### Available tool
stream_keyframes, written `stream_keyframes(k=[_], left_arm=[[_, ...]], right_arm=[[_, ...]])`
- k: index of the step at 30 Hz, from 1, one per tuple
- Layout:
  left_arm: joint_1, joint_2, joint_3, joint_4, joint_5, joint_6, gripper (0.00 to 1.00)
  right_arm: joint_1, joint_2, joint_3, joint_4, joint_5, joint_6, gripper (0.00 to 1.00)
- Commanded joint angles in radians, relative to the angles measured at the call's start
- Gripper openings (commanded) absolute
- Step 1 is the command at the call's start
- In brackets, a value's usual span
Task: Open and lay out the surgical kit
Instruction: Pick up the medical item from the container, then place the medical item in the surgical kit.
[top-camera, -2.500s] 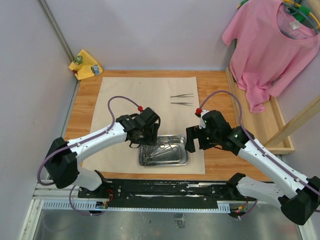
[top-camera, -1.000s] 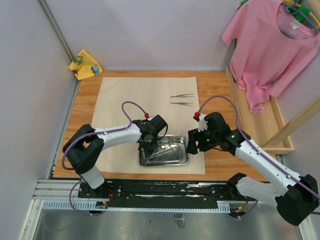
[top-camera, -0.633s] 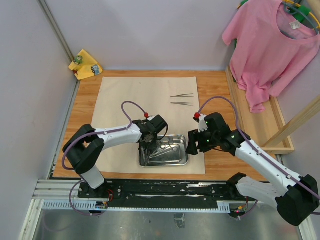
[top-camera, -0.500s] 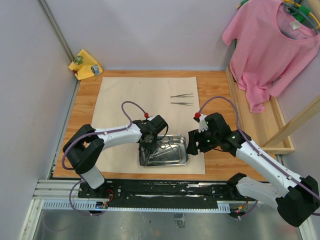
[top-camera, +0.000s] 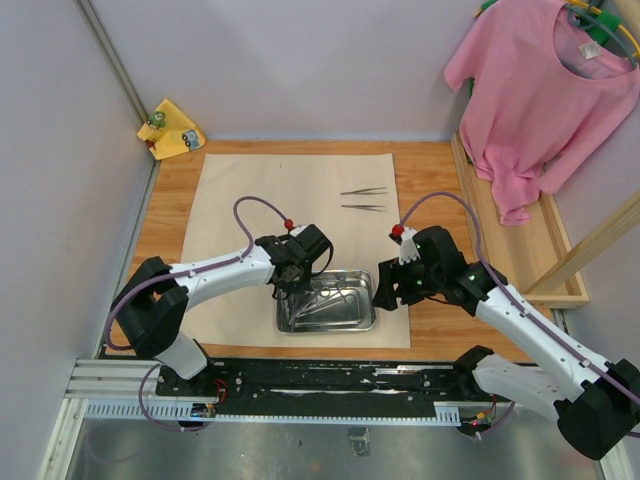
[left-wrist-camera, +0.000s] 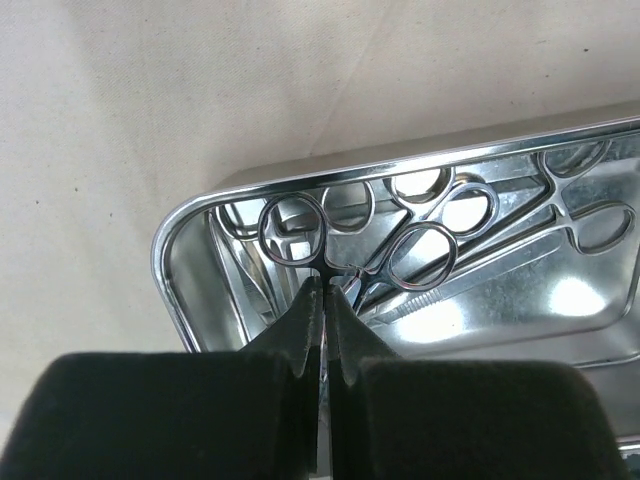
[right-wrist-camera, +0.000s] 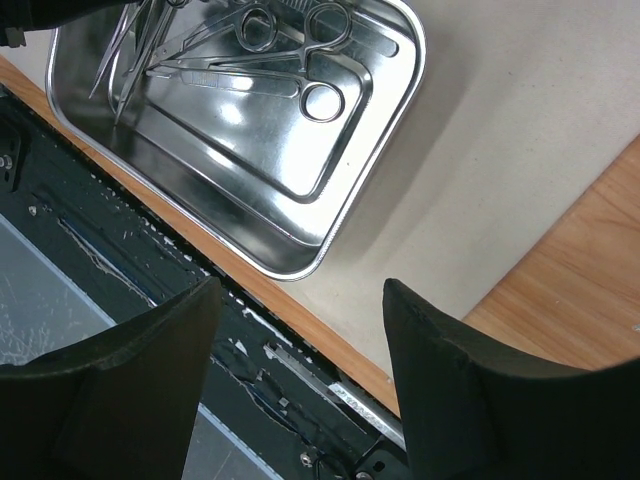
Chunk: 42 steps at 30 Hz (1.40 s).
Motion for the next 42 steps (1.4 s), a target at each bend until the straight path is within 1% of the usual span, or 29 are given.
stream_keyframes(k=[1, 4, 7, 10, 15, 20, 26, 29, 32, 34, 36, 38, 42], left_arm=[[-0.006, -0.023, 0.027, -0.009, -0.016, -0.006, 0.01], [-0.006, -0.025, 0.035, -0.009, -0.025, -0.009, 0.00], [0.007, -0.016, 0.084, -0.019, -0.043, 0.012, 0.01], [0.049, 0.014, 0.177, -0.029, -0.037, 0.049, 0.00], [0.104, 0.103, 0.397, -0.067, -0.035, 0.118, 0.01], [0.198, 0.276, 0.637, -0.067, -0.013, 0.182, 0.01], [0.321, 0.589, 1.020, -0.107, 0.026, 0.261, 0.01], [0.372, 0.705, 1.152, -0.114, 0.038, 0.268, 0.01], [0.427, 0.801, 1.238, -0.113, 0.075, 0.270, 0.01], [0.445, 0.850, 1.298, -0.105, 0.080, 0.281, 0.00], [0.459, 0.892, 1.337, -0.087, 0.123, 0.285, 0.00], [0.473, 0.924, 1.366, -0.073, 0.164, 0.274, 0.01], [0.476, 0.969, 1.394, -0.053, 0.198, 0.263, 0.01]], right_arm=[[-0.017, -0.017, -0.011, -0.013, -0.013, -0.001, 0.67], [-0.017, -0.021, -0.009, -0.014, -0.013, 0.000, 0.67], [-0.018, -0.024, 0.002, -0.022, -0.013, -0.004, 0.67], [-0.018, -0.030, 0.027, -0.048, -0.008, -0.015, 0.67], [-0.018, -0.052, 0.070, -0.103, 0.013, -0.038, 0.67], [-0.023, -0.074, 0.076, -0.119, 0.018, -0.039, 0.67], [-0.028, -0.082, 0.081, -0.143, 0.031, -0.044, 0.67], [-0.032, -0.087, 0.088, -0.157, 0.041, -0.048, 0.67], [-0.034, -0.094, 0.090, -0.168, 0.050, -0.048, 0.67], [-0.035, -0.097, 0.085, -0.167, 0.055, -0.047, 0.68], [-0.036, -0.093, 0.082, -0.163, 0.059, -0.048, 0.68], [-0.040, -0.084, 0.081, -0.157, 0.061, -0.049, 0.68], [-0.047, -0.067, 0.078, -0.147, 0.056, -0.050, 0.68]])
